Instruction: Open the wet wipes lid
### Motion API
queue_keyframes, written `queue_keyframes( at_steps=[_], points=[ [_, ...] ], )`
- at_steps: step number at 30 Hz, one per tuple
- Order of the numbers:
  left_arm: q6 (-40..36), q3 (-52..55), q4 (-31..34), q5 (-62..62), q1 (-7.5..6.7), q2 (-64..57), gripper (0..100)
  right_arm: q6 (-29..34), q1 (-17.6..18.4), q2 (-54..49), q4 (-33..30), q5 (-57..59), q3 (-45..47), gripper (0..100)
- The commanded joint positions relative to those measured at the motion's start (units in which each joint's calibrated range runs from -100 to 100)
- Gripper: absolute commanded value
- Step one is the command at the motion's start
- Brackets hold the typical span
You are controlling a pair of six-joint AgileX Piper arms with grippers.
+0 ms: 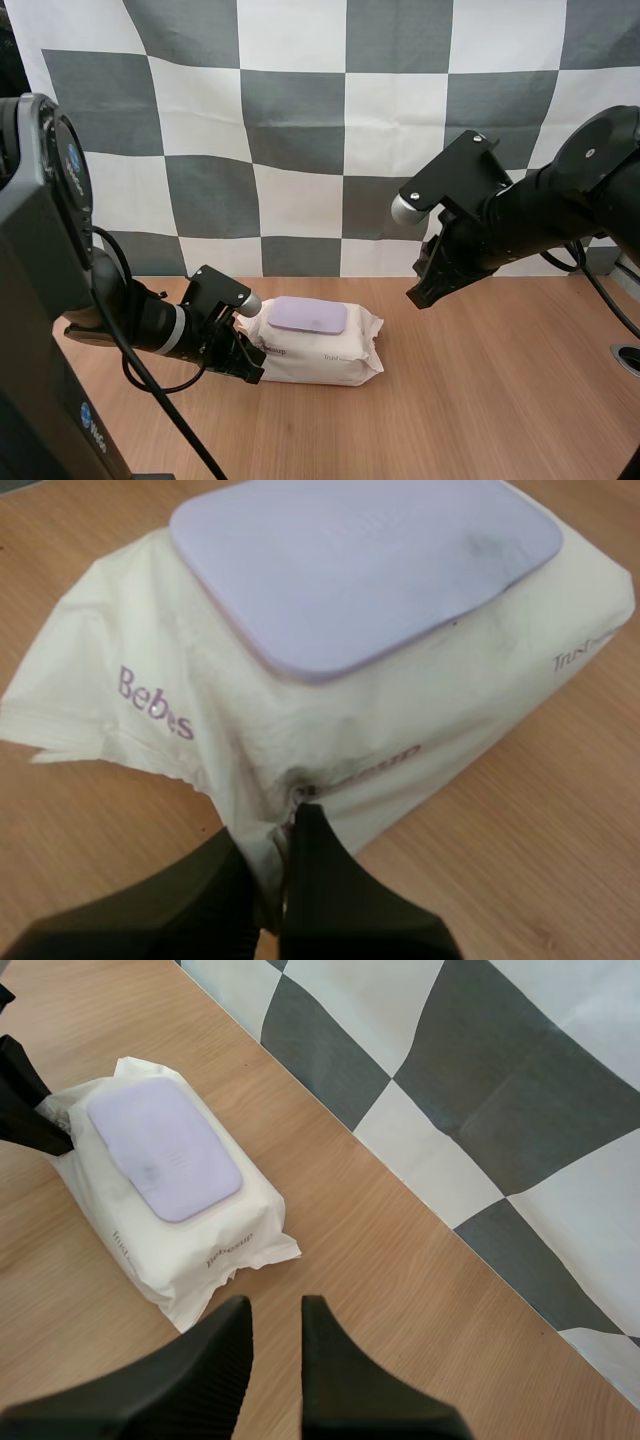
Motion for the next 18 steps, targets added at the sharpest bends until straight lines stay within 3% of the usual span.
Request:
queue_keyframes(
  at_steps=[1,11,18],
  points=[
    [0.4,0.0,-0.4,0.0,-0.05,0.6,0,0.0,0.0,0.1,-0.1,0.1,0.0,31],
    [-0.7,0.0,5.9,16.7,-0.05,0.6,0,-0.3,0.0,0.1,-0.1,0.7,0.0,29],
    [-0.5,1.3,10.0,23.2,-0.05,0.6,0,-11.4,0.0,0.1,5.9,6.2,2.8,28]
  ],
)
